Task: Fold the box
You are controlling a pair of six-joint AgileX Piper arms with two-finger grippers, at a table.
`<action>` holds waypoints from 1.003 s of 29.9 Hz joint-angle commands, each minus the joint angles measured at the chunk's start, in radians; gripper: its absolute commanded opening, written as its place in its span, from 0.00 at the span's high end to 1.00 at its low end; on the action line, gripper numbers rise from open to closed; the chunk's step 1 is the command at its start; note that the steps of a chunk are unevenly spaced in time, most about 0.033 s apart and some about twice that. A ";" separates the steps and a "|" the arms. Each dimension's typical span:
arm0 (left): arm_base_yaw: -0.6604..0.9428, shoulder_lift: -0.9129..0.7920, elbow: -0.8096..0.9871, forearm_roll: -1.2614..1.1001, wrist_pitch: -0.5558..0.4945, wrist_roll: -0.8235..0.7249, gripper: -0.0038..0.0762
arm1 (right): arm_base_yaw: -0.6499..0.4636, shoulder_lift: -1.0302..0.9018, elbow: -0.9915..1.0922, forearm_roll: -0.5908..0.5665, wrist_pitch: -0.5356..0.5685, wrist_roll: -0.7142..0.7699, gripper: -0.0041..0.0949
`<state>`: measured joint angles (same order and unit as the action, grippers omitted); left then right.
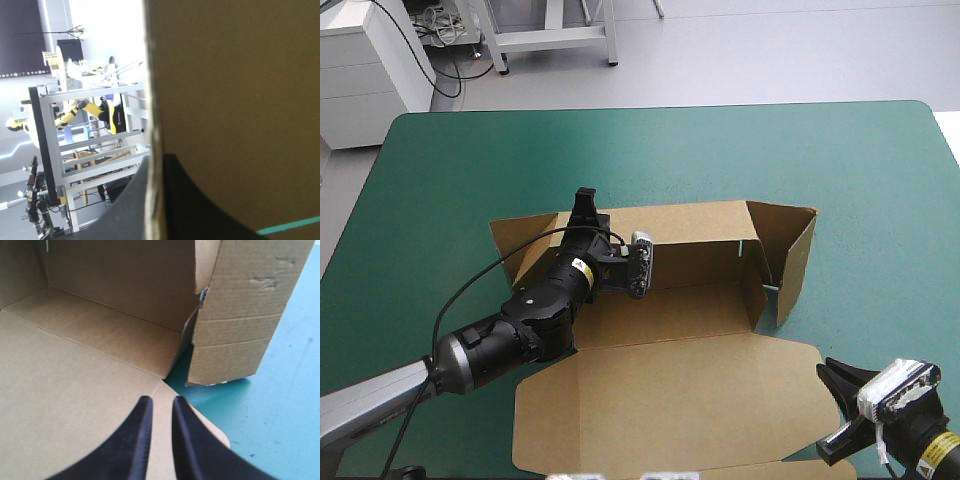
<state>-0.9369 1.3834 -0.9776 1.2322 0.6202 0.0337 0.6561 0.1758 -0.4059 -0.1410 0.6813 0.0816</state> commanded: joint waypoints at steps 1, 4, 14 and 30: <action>-0.007 -0.026 -0.020 0.021 -0.020 -0.025 0.96 | -0.001 0.010 -0.024 -0.032 -0.075 -0.017 0.56; -0.020 -0.026 -0.020 0.021 -0.016 -0.050 0.96 | -0.001 0.010 -0.024 -0.050 -0.075 -0.015 0.33; -0.079 -0.026 -0.020 -0.014 -0.021 -0.053 0.96 | -0.001 0.010 -0.024 -0.062 -0.075 -0.012 0.37; -0.077 -0.026 -0.018 -0.026 0.017 -0.053 0.96 | -0.001 0.254 -0.375 -0.272 0.135 0.173 0.40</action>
<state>-1.0018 1.3821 -0.9776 1.2273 0.6545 -0.0064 0.6561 0.3295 -0.6680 -0.3318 0.8299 0.2226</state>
